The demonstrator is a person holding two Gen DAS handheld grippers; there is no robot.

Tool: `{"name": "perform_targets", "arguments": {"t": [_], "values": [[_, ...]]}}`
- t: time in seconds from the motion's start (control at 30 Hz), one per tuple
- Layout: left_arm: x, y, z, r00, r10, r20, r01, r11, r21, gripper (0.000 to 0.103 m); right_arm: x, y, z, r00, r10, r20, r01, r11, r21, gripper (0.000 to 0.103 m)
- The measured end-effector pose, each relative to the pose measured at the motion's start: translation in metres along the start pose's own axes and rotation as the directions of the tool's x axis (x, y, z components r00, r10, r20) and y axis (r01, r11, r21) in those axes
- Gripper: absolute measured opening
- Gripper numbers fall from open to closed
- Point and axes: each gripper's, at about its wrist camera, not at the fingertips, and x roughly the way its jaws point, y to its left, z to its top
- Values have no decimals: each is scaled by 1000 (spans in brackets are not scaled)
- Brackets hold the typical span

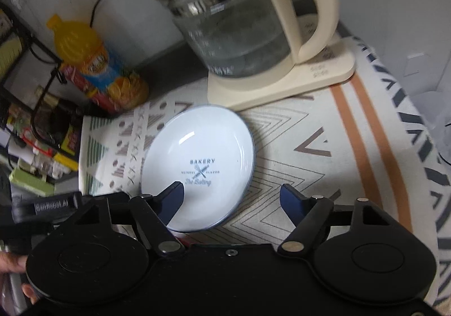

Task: Organize plates and bowls
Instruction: 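Move the left tool to the small 'BAKERY' plate and grasp its rim, then lift the 'BAKERY' plate with the left tool and carry it to the plate stack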

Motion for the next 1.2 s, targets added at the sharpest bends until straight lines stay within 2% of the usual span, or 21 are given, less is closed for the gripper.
{"name": "perform_targets", "arguments": {"t": [0.1,0.17,0.27,0.47,0.57,0.7,0.77,0.87,1.07,1.13,1.2], "values": [[11,9,4,999,-24,-22,22,995,-99,63,13,-5,5,999,15,-32,-15,1000,-7,64],[14,10,6,1000,-15,-10,14,994,-104,62,22,-8,7,998,25,-50,-26,1000,-11,60],[25,12,9,999,-4,-32,-1,992,-125,54,36,-13,8,997,25,-76,-26,1000,-7,49],[44,19,11,997,-4,-82,-10,985,-170,39,55,-16,3,990,57,-133,-58,998,-1,42],[49,19,9,996,-1,-94,-15,986,-167,34,65,-19,0,987,51,-150,-50,999,12,35],[58,19,6,993,9,-120,-29,987,-159,30,67,-20,0,986,75,-148,-73,997,15,32],[61,20,6,991,-7,-130,-13,988,-156,29,69,-20,1,985,81,-149,-81,997,9,27],[66,23,7,989,-46,-143,20,984,-175,22,73,-18,3,983,99,-151,-98,995,16,24],[72,23,8,988,-72,-134,48,983,-176,17,74,-22,3,982,132,-137,-129,991,26,23],[73,22,8,988,-75,-131,52,984,-173,16,74,-24,3,983,122,-135,-119,992,33,16],[73,22,8,988,-82,-130,59,982,-177,13,74,-25,3,984,116,-132,-111,993,42,13]]}}
